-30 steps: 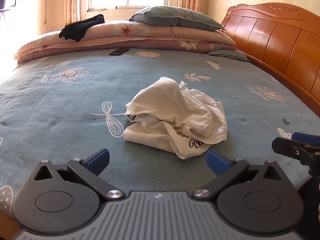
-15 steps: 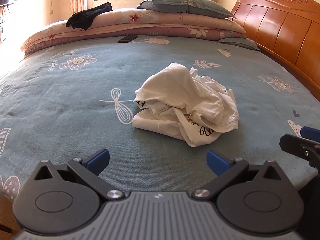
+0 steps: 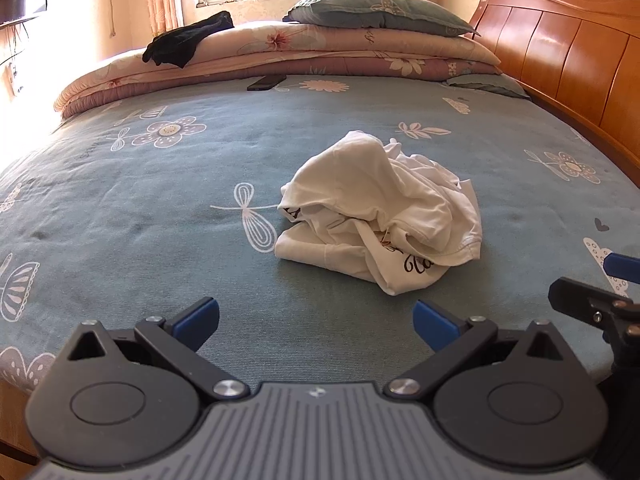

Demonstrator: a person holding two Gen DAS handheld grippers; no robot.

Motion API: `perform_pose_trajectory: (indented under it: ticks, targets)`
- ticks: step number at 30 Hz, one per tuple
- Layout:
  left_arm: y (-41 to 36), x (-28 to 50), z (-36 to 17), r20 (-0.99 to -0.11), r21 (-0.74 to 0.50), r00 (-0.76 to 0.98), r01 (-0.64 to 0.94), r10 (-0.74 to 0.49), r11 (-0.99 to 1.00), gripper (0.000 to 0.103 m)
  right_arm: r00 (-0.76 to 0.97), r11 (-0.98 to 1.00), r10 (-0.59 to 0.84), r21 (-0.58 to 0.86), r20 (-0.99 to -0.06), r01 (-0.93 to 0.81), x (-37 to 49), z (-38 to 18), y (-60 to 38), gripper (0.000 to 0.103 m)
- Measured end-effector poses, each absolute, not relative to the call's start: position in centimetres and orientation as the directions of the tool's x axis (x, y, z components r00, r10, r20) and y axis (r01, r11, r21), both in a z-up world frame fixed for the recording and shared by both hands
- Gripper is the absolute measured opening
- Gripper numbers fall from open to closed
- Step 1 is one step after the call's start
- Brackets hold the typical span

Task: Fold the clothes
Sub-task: 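Approach the crumpled white T-shirt with both open grippers, then grasp a T-shirt edge with the right gripper while the left gripper grasps another edge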

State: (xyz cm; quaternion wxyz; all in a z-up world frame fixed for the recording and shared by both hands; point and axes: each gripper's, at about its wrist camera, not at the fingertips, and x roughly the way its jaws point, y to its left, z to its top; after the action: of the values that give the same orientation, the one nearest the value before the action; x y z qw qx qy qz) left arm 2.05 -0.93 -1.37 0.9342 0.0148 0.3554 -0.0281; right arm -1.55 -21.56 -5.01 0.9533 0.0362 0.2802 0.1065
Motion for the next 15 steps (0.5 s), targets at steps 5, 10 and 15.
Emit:
perform_pose_trajectory:
  ticks: [5,10,15]
  targets:
    - [-0.5,1.8,-1.2,-0.622,0.018,0.783,0.049,-0.027,0.999,0.102,0.805,0.973,0.229,0.125,-0.547,-0.192,-0.7,-5.7,-21.8,0.093]
    - [-0.2,2.1,-1.2,-0.573,0.068,0.819,0.017,0.025,0.998,0.096,0.778,0.970,0.240,0.120,-0.580,-0.210,0.8,-6.4,-22.1,0.073]
    - [0.3,3.1,-1.8,-0.578,0.044,0.816,0.022,0.008,0.999,0.073,0.754,0.966,0.258,0.132,-0.604,-0.224,3.1,-7.1,-22.4,0.064]
